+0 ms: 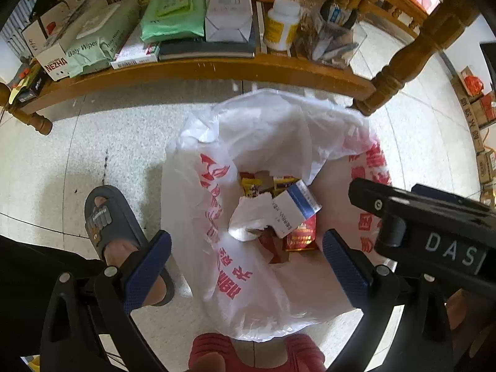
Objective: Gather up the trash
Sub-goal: 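Open both tools to drop the tissue and medicine box into the bag, then raise both tools from the bag back over the white table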
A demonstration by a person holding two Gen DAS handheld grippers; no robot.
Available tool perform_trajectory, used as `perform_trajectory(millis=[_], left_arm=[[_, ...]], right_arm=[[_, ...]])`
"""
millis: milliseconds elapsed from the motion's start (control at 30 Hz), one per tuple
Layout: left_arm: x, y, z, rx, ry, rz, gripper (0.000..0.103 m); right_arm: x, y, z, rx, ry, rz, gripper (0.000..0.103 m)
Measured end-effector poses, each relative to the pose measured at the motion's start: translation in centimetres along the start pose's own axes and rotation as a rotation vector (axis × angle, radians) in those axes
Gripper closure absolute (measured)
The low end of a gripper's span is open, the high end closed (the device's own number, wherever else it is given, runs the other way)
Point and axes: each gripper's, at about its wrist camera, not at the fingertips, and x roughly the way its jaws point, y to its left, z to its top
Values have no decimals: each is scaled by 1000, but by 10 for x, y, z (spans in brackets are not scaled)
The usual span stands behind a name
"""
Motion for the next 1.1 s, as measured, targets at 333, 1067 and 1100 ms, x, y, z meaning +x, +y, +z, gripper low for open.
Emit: perform_trajectory(millis=[333, 1067, 1100], left_arm=[[-46, -2, 15, -61, -104, -150, 8], [-140, -22, 34, 45, -300, -180, 8], [-150, -20, 38, 39, -322, -161, 8]], right_arm=[[-56, -14, -3, 35, -96, 20, 17], [-232, -18, -4, 12, -407, 102, 16], [-241, -20, -2, 11, -423, 104, 16]])
